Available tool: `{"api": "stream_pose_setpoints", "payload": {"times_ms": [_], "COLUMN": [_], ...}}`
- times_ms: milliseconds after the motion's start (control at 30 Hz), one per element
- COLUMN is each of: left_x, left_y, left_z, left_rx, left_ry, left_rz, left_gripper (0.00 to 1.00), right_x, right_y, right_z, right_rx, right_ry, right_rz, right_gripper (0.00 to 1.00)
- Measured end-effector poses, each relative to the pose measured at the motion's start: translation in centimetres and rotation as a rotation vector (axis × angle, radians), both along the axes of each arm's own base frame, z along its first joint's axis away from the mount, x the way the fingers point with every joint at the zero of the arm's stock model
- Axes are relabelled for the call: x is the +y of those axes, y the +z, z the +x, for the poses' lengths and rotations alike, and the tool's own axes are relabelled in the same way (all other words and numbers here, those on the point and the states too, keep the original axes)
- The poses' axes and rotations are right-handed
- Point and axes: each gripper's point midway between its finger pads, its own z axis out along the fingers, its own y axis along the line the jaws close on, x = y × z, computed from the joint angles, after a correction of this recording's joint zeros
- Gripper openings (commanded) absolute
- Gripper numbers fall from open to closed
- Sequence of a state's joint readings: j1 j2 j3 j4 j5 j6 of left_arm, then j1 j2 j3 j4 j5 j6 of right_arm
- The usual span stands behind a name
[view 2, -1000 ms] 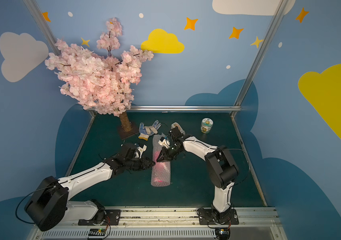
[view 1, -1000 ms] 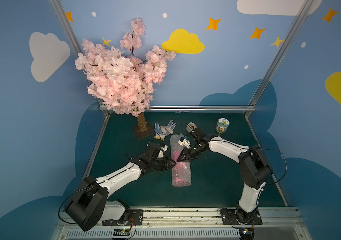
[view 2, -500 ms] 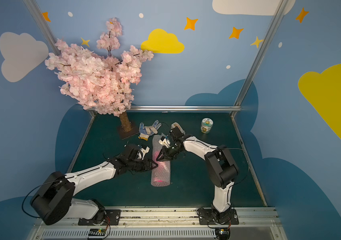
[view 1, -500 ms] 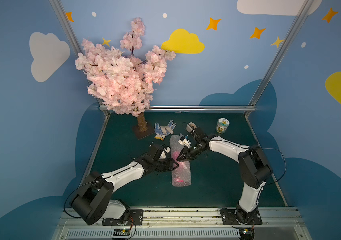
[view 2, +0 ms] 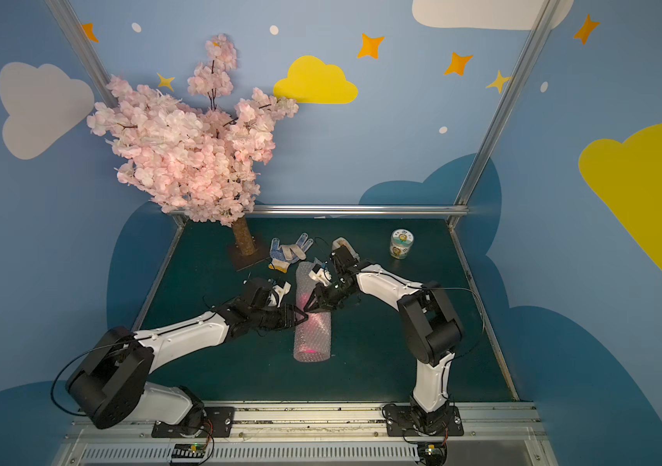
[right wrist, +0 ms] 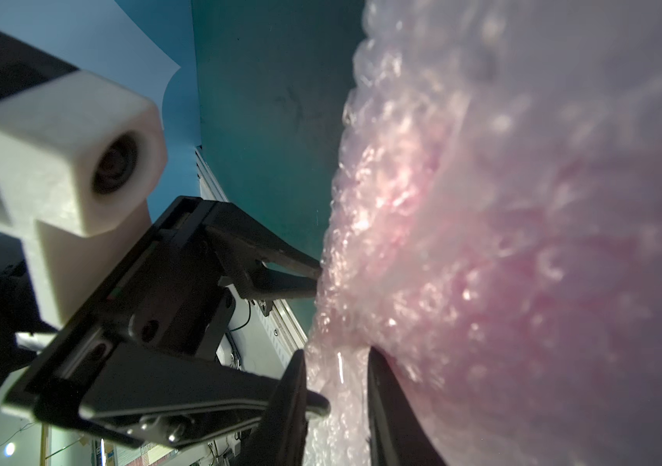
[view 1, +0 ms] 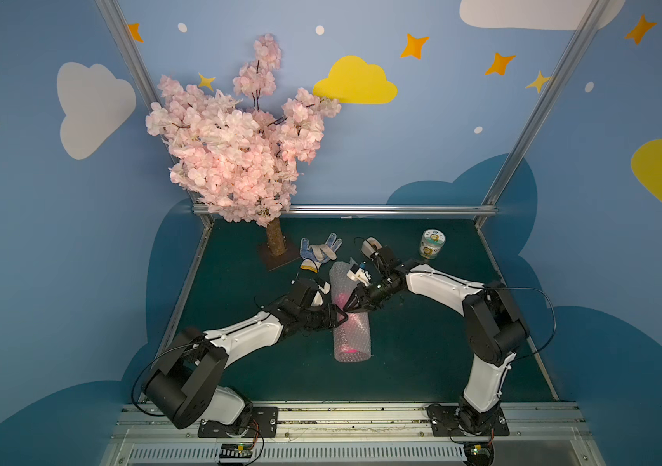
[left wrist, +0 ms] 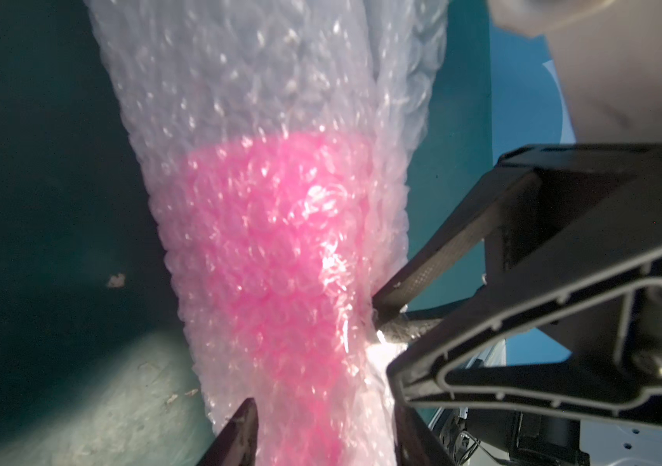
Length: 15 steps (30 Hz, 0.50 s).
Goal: Wrap wine glasses in bubble wrap
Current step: Stick the tape on the bubble wrap.
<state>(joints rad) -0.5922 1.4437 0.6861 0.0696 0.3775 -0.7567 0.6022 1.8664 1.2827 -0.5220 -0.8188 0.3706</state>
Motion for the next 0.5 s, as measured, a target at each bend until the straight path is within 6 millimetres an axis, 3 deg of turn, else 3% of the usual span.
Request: {"api": "stream_pose_setpoints", "payload": {"times_ms": [500], "left_x": [0.0], "left_y": [-1.1], "left_z": [1.2], "left_rx": [0.005], "left_ry": [0.038], "left_rz": [-0.034], "left_gripper": [0.53], "right_x": [0.0], "right_y": [0.0], "right_z": [0.6], "right_rx": [0.029], "right_ry": [-0.033], "right_rz": [0.062], "right_gripper": [0.29]}}
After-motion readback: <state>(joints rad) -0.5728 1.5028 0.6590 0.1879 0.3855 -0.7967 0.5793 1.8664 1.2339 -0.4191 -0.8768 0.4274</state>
